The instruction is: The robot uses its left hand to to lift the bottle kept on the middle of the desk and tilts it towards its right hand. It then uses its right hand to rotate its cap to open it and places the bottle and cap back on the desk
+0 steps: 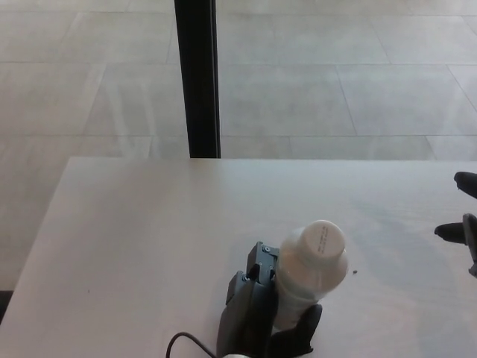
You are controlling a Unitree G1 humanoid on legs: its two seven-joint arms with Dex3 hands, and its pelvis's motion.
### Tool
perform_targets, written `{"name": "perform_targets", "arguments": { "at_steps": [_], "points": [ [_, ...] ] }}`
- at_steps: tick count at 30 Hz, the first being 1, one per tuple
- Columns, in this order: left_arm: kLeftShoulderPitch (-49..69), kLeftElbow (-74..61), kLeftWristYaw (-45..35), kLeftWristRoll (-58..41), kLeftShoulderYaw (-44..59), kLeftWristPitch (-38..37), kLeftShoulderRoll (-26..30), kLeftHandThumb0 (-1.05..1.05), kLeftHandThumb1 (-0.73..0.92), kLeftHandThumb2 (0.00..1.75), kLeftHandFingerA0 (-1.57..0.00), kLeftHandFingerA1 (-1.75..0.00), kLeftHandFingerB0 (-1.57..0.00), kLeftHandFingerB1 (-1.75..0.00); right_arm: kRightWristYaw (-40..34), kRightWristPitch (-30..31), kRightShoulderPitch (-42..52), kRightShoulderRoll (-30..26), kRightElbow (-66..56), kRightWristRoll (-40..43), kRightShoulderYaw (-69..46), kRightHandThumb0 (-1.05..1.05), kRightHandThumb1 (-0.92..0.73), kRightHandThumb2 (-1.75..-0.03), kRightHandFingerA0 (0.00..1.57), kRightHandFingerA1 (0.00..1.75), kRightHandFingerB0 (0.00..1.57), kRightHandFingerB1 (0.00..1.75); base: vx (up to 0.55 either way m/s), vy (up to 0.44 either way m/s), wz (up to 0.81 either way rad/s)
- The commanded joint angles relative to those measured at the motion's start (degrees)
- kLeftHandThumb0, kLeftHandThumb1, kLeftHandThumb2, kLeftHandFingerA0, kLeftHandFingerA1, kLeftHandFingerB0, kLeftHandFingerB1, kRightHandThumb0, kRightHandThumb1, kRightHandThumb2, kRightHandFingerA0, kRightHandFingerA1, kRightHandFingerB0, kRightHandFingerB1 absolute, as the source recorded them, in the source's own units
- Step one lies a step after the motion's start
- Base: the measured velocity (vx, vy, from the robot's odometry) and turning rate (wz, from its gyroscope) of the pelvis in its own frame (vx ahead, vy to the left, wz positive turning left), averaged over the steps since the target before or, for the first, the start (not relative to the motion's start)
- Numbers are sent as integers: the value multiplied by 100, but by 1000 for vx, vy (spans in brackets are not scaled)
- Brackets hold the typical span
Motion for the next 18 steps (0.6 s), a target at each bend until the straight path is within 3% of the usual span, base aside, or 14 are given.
{"name": "perform_targets", "arguments": {
  "at_steps": [1, 2, 3, 4, 6, 7, 9, 10, 12, 13, 14, 15, 16, 18],
  "points": [
    [54, -403, 736, -1191, 672, -433, -2312, 7, 92, 141, -103, -175, -71, -175, -268, 38, 509, 100, -330, -152, -41, -52, -71, -61, 81, 83, 57, 45, 0, 0, 0],
    [-9, -410, 746, -1189, 739, -447, -2274, 7, 92, 141, -103, -175, -70, -175, -256, 19, 526, 106, -313, -170, -20, -54, -58, -96, 80, 85, 53, 61, 0, 0, 0],
    [-95, -455, 765, -1189, 842, -406, -2217, 5, 92, 140, -109, -175, -78, -175, -254, 8, 553, 102, -313, -239, 29, -52, -69, -60, 80, 84, 58, 45, 0, 0, 0],
    [-199, -570, 735, -1297, 1039, -364, -2129, 2, 92, 146, -111, -175, -81, -175, -279, 3, 565, 105, -299, -371, 119, -53, -68, -60, 82, 83, 58, 45, 0, 0, 0],
    [-323, -693, 741, -1446, 1276, -315, -2044, 0, 92, 137, -111, -175, -79, -175, -236, 53, 597, 95, -344, -455, 230, -52, -69, -60, 79, 85, 56, 44, 0, 0, 0],
    [-428, -756, 798, -1432, 1416, -190, -1940, 4, 92, 135, -107, -175, -75, -175, -190, 56, 611, 115, -381, -470, 316, -54, -57, -95, 79, 86, 51, 59, 0, 0, 0],
    [-496, -834, 810, -1423, 1551, -77, -1772, 4, 92, 138, -105, -175, -74, -175, -153, 114, 652, 92, -499, -572, 460, -52, -56, -93, 79, 85, 50, 58, 0, 0, 0],
    [-497, -838, 756, -1424, 1638, -128, -1597, 2, 92, 148, -97, -123, -86, -115, -138, 198, 678, 76, -647, -663, 593, -52, -55, -93, 79, 85, 50, 58, 0, 0, 0],
    [-476, -821, 772, -1332, 1677, -86, -1498, 3, 92, 147, -100, -124, -88, -116, -133, 221, 688, 62, -706, -682, 671, -53, -54, -91, 79, 85, 50, 57, 0, 0, 0],
    [-441, -807, 744, -1181, 1695, -38, -1280, 5, 86, 138, -114, -175, -85, -158, -139, 270, 648, -5, -876, -902, 829, -51, -64, -60, 81, 83, 57, 41, 0, 0, 0],
    [-397, -830, 747, -1133, 1721, 16, -1228, 6, 84, 139, -113, -175, -85, -158, -102, 326, 633, -51, -998, -941, 903, -57, -54, -93, 80, 85, 49, 57, 0, 0, 0],
    [-355, -858, 754, -1077, 1733, 52, -1194, 5, 83, 140, -112, -175, -86, -159, -115, 350, 614, -70, -1117, -1024, 977, -59, -54, -94, 79, 85, 50, 57, 0, 0, 0],
    [-342, -780, 744, -1008, 1748, -56, -1111, 5, 80, 146, -113, -175, -87, -158, -140, 393, 565, -97, -1215, -1133, 1053, -60, -65, -61, 81, 82, 58, 41, 0, 0, 0],
    [-302, -825, 752, -884, 1727, 65, -1027, 6, 78, 146, -112, -175, -86, -158, -192, 601, 496, -101, -1488, -1242, 1163, -62, -64, -61, 83, 80, 59, 40, 0, 0, 0]
  ]
}}
